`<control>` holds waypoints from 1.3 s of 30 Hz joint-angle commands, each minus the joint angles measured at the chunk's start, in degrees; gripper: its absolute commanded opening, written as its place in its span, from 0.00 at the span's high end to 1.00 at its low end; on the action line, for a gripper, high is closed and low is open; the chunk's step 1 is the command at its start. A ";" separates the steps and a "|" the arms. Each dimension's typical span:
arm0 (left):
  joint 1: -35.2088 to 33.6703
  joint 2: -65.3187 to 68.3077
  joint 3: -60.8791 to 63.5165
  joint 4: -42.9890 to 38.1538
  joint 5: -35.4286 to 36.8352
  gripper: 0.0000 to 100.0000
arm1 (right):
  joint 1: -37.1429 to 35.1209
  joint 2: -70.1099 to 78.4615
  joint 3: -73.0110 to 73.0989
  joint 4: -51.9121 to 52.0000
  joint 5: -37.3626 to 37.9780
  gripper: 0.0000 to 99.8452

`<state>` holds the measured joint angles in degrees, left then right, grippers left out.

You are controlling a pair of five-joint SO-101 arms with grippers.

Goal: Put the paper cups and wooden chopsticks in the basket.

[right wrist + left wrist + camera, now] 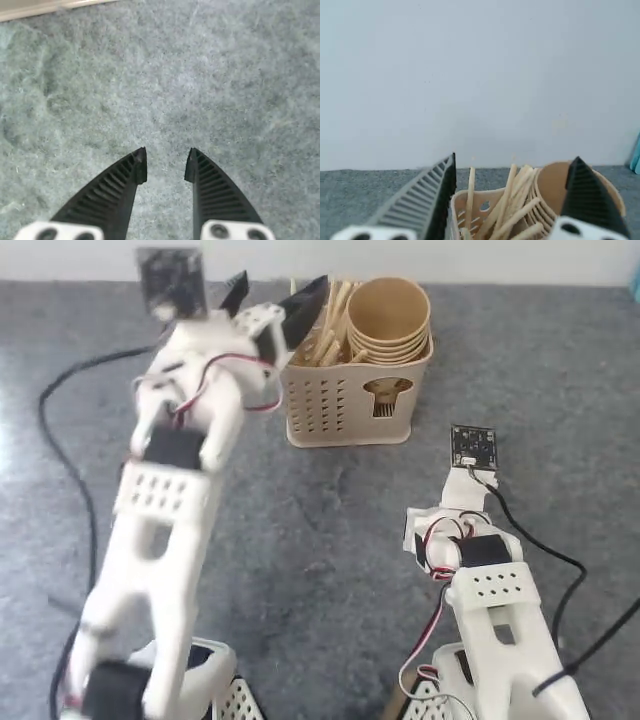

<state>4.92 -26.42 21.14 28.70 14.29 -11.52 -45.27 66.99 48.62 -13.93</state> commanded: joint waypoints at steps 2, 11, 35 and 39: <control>-0.35 -19.43 6.37 7.38 -0.26 0.67 | 0.57 0.13 -1.41 -0.40 -0.35 0.86; -14.51 -48.70 25.80 11.87 -0.26 0.67 | 3.21 -0.22 -1.41 -0.04 -0.35 0.86; -20.66 -77.98 71.08 11.96 -0.09 0.99 | 6.20 -53.14 18.37 19.03 5.71 0.86; -20.66 -77.71 73.89 11.96 -0.09 0.99 | 6.02 -54.73 21.54 19.56 10.37 0.95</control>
<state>-15.21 -103.16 94.55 40.40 14.20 -5.80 -98.81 88.09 67.96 -8.04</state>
